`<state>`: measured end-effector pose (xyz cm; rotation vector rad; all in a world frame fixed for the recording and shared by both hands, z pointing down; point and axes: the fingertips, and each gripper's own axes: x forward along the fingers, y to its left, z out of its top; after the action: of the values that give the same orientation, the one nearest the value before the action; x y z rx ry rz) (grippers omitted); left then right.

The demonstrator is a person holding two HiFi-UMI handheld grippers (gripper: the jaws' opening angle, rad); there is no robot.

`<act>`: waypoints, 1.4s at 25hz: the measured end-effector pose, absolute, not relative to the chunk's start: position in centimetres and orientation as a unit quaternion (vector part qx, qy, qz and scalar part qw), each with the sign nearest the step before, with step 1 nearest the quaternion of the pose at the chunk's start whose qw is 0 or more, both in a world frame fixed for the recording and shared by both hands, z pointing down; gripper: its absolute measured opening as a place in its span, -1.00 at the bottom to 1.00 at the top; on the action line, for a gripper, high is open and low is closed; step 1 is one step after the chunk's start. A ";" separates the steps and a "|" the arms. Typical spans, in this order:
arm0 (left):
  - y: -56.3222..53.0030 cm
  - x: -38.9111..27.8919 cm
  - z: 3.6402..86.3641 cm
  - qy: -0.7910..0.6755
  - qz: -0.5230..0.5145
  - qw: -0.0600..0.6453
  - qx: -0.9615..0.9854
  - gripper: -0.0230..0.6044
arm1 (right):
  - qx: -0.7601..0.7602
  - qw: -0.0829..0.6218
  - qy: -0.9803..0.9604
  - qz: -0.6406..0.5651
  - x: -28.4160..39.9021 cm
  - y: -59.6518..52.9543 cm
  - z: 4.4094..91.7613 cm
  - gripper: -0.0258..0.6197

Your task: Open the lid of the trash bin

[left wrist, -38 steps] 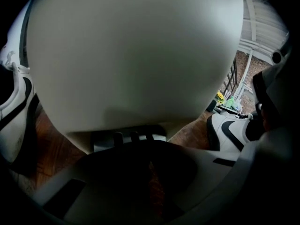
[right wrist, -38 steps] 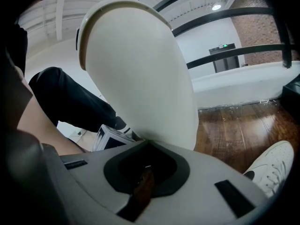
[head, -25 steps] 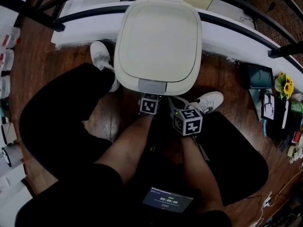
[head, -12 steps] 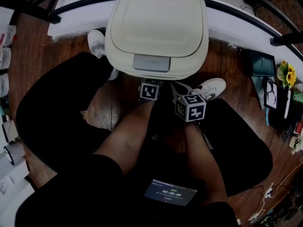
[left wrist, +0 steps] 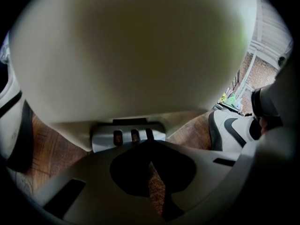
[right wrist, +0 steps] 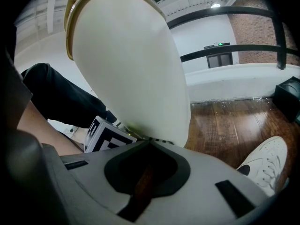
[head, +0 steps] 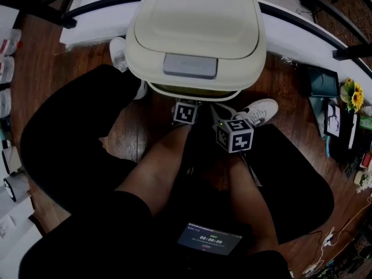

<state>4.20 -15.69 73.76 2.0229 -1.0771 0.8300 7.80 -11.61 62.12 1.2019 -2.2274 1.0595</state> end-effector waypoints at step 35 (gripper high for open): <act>-15.8 4.6 74.9 -0.408 0.335 0.357 0.770 -0.81 | 0.440 0.191 -0.787 0.388 8.6 -11.5 62.2 -0.93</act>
<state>4.59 -15.77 74.93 1.9886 -1.0530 0.8655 8.63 -11.53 62.17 1.2352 -2.2116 1.0895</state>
